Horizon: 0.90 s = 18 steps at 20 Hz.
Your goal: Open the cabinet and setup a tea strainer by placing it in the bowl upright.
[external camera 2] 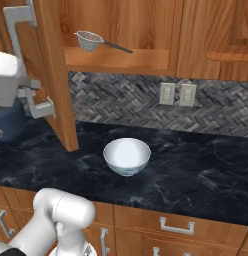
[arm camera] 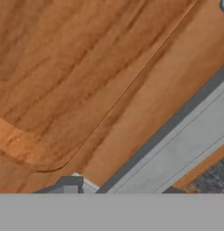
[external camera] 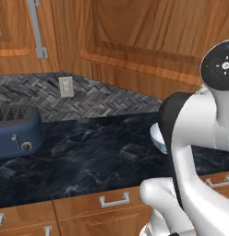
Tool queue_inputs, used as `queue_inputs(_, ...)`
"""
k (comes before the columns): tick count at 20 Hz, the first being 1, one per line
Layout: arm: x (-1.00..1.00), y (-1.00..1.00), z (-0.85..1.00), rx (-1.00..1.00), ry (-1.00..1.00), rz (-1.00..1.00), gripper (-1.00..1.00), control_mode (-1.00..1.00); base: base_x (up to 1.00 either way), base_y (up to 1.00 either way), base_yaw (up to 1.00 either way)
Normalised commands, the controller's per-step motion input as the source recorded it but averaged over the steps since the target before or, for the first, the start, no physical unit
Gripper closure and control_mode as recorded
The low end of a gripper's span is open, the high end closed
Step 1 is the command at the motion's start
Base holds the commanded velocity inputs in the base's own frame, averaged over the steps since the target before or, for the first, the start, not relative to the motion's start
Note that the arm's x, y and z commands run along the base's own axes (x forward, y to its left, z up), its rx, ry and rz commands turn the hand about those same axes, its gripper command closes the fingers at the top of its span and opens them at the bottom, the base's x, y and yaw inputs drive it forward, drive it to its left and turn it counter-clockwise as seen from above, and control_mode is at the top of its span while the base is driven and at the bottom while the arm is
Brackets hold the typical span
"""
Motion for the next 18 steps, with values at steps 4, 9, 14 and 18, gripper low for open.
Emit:
queue_inputs(4, -0.9, 0.79, -0.04, -0.27, 0.0, -0.19, 1.0, -1.0, 0.0, 0.0, 0.0)
queue_inputs(9, -0.45, 0.59, 0.0, -0.21, 0.0, -0.11, 1.0, -1.0, 0.0, 0.0, 0.0)
queue_inputs(14, -0.1, 0.2, 0.0, -0.03, 0.0, -0.02, -1.0, -1.0, 0.0, 0.0, 0.0)
queue_inputs(18, 0.0, 0.0, 0.0, 0.0, 0.0, 0.0, -1.0, -1.0, 0.0, 0.0, 0.0)
